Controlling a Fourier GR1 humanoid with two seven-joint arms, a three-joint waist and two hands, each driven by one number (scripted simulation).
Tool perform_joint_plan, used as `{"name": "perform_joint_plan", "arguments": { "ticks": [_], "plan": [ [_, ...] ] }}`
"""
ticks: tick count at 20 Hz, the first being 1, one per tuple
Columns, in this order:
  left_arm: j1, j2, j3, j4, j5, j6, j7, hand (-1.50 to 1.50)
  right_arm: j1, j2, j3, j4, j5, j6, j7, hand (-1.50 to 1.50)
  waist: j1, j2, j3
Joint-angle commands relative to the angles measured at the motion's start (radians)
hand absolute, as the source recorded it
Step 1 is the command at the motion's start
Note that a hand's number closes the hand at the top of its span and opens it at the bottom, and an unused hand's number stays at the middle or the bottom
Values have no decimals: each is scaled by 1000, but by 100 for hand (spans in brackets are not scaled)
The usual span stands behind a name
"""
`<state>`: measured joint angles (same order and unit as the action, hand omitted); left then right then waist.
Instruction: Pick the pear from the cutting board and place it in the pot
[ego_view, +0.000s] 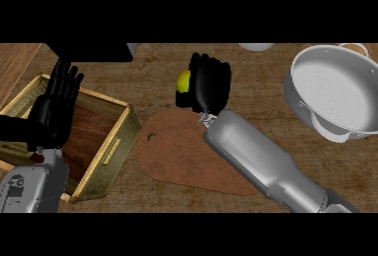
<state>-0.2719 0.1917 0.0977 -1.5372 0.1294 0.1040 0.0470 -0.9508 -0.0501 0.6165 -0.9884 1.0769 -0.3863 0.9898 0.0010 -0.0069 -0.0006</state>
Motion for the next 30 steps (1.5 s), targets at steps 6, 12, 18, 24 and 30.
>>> {"name": "perform_joint_plan", "arguments": {
  "ticks": [6,12,18,24,30],
  "plan": [
    [45,16,22,-56,16,-9,16,0,93,-209,-143,-242,139,2,119,150,-20,-3,1],
    [26,40,39,-34,34,-39,35,0,268,-398,-278,-381,4,91,-15,150,-22,2,1],
    [12,-12,-3,-37,-15,7,19,0,382,-531,-443,-405,-127,65,-192,150,-10,6,1],
    [37,1,8,-67,-1,-15,30,0,498,-625,-605,-292,-286,-36,-473,150,-2,7,1],
    [27,-16,0,-46,-11,-16,12,0,413,-580,-678,59,-322,-136,-743,150,14,12,2]
  ]
}}
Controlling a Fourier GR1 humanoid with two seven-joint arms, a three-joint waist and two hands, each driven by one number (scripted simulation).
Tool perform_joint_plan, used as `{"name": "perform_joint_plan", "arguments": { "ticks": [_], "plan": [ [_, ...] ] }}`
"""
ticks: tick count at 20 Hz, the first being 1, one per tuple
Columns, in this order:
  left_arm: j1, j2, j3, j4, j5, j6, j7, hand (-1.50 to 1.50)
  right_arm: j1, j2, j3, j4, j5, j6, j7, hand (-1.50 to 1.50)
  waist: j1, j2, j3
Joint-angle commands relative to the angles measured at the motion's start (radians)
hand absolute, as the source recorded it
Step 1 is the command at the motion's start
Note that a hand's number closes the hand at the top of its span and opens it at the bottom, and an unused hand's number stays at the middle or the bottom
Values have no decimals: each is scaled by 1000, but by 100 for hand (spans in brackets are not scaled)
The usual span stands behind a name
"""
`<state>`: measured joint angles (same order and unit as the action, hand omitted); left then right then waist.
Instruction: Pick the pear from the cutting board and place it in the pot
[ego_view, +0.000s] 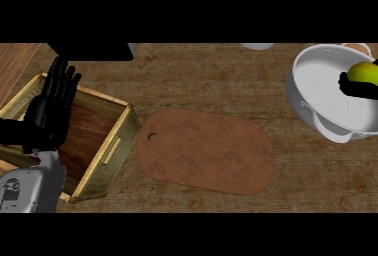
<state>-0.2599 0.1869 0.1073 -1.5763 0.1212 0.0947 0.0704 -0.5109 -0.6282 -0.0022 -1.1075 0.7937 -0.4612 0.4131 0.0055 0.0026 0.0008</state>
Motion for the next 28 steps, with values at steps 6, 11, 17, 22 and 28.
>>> {"name": "perform_joint_plan", "arguments": {
  "ticks": [6,11,17,22,28],
  "plan": [
    [8,8,17,33,10,-38,-40,0,-99,30,-101,427,-22,-95,-270,150,16,4,0],
    [-38,14,18,23,16,-27,15,0,-156,46,-193,573,-157,29,-327,150,29,10,2],
    [-23,-21,-25,26,-9,-30,-23,0,-215,42,-237,732,-214,116,-567,-150,39,15,3],
    [-23,6,16,15,19,-40,4,0,-252,78,-303,723,-279,52,-709,-150,24,7,2],
    [17,-38,-7,28,-17,-9,-61,0,-280,57,-457,705,-453,116,-743,-150,10,2,1]
  ]
}}
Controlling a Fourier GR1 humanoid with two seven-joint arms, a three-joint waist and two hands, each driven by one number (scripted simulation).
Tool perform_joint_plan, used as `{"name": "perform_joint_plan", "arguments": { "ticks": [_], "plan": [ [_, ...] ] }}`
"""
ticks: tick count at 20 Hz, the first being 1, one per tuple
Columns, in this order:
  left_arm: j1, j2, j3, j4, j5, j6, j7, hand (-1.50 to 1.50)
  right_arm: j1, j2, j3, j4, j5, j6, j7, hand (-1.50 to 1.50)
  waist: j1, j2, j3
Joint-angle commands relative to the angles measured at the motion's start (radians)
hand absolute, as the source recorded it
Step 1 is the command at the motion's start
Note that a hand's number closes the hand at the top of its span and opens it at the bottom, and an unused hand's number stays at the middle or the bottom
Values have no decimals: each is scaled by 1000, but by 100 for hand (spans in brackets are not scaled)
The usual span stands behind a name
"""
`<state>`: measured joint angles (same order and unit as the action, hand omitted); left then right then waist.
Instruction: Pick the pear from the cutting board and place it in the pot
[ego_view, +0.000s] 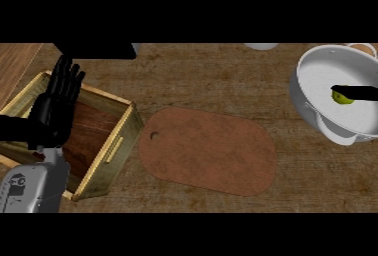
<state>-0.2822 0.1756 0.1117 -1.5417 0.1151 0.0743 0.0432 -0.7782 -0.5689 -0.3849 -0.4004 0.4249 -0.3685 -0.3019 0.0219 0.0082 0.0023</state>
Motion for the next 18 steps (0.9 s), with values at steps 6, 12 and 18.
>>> {"name": "perform_joint_plan", "arguments": {
  "ticks": [6,12,18],
  "plan": [
    [10,-43,-36,-54,-36,57,42,0,47,-56,-202,-1,-227,88,-112,-150,-12,-4,0],
    [10,-15,-12,-11,-26,15,1,0,86,-126,-284,39,-321,152,-223,-150,-7,-1,0],
    [33,-8,-7,-20,-14,-6,2,0,203,-259,-364,88,-403,303,-312,-150,-10,0,1]
  ]
}}
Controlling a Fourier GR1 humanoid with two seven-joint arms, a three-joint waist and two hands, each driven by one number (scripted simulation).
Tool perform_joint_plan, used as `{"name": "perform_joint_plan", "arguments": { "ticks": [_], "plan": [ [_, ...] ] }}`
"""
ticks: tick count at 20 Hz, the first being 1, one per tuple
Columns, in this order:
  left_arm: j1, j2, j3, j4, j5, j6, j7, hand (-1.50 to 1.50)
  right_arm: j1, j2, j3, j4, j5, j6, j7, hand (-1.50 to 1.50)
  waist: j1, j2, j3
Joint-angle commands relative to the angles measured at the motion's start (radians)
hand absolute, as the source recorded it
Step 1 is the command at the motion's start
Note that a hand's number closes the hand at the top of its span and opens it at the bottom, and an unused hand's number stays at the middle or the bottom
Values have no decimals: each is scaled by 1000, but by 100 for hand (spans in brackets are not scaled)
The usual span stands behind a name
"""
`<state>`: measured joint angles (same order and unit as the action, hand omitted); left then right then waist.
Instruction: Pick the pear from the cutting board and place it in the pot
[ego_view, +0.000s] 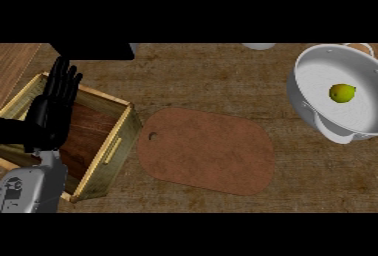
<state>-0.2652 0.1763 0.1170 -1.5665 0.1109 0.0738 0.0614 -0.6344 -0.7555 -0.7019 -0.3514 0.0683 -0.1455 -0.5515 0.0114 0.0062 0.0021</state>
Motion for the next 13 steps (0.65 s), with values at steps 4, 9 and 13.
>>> {"name": "perform_joint_plan", "arguments": {
  "ticks": [4,9,13],
  "plan": [
    [-10,25,45,72,18,-34,-62,0,114,-84,-59,64,-71,78,-104,-150,-3,1,0],
    [-14,-45,-35,36,-40,22,-41,0,199,-152,-100,125,-107,194,-188,-150,-2,5,3],
    [-79,0,21,75,-1,4,-3,0,217,-189,-93,141,-116,231,-187,-150,-1,3,2]
  ]
}}
